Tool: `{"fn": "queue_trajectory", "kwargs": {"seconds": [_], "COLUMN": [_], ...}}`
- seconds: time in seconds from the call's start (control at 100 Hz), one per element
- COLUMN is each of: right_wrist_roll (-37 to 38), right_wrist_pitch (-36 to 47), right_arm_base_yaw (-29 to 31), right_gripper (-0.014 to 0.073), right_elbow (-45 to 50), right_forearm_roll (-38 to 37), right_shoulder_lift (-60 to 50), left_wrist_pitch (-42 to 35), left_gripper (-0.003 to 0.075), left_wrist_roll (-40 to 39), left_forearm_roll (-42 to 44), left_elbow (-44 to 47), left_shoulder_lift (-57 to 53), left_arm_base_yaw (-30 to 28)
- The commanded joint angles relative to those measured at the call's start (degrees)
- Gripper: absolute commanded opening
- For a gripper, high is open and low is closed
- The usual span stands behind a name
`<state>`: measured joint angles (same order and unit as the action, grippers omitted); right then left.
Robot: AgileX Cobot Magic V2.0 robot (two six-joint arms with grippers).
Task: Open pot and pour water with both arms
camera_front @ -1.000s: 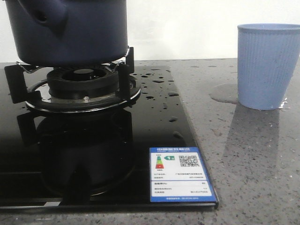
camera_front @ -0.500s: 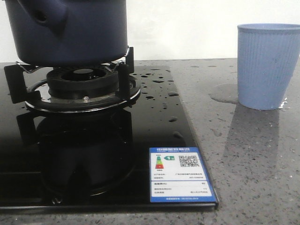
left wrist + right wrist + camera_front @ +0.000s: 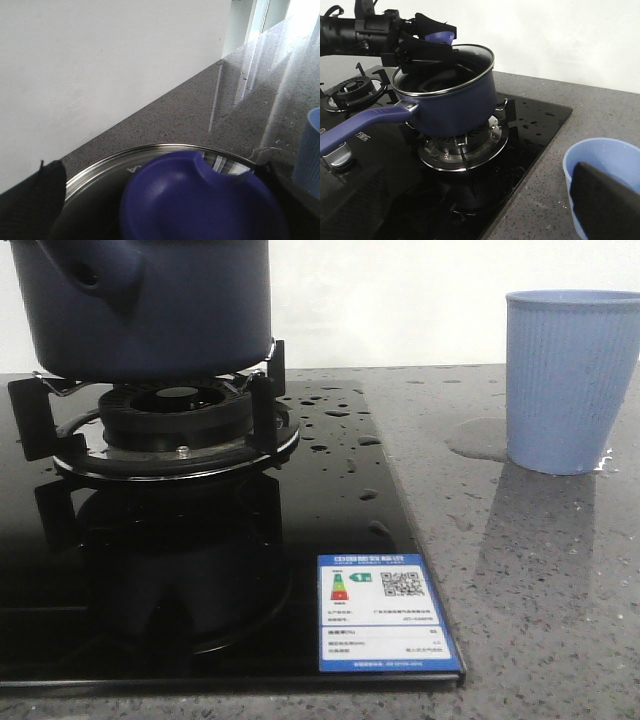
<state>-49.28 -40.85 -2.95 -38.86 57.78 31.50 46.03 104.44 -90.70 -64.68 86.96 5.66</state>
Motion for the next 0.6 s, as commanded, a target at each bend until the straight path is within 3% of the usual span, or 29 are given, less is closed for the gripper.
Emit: {"fn": "queue_trajectory", "kwargs": {"seconds": [0.0,0.16,0.44,0.59], "right_wrist_roll": [-0.5,-0.5,-0.5,-0.5], "right_wrist_pitch": [2.5,2.5,4.5,11.8], "right_arm_base_yaw": [-0.1,-0.1,-0.1,-0.1], "right_gripper": [0.0652,0.0652,0.0652,0.0652], "right_elbow": [-1.8,-1.8,-1.8,-1.8], "right_forearm_roll": [1.7,1.6,1.5,0.2], "right_shoulder_lift": [0.7,0.7,0.7,0.7], "left_wrist_pitch": [0.9,0.5,1.9,3.1], "left_gripper": [0.0659,0.0580,0.0253,0.0223], "left_wrist_roll": [0.1,0.1,0.1,0.1], "left_forearm_roll": [-3.9,-3.9,-5.7,-7.3], "left_elbow": [-2.3,-2.3,-2.3,-3.4], "left_shoulder_lift": [-1.2,0.3,0.6,-0.8], "left_arm_base_yaw": [1.2,2.1,2.1,2.1]}}
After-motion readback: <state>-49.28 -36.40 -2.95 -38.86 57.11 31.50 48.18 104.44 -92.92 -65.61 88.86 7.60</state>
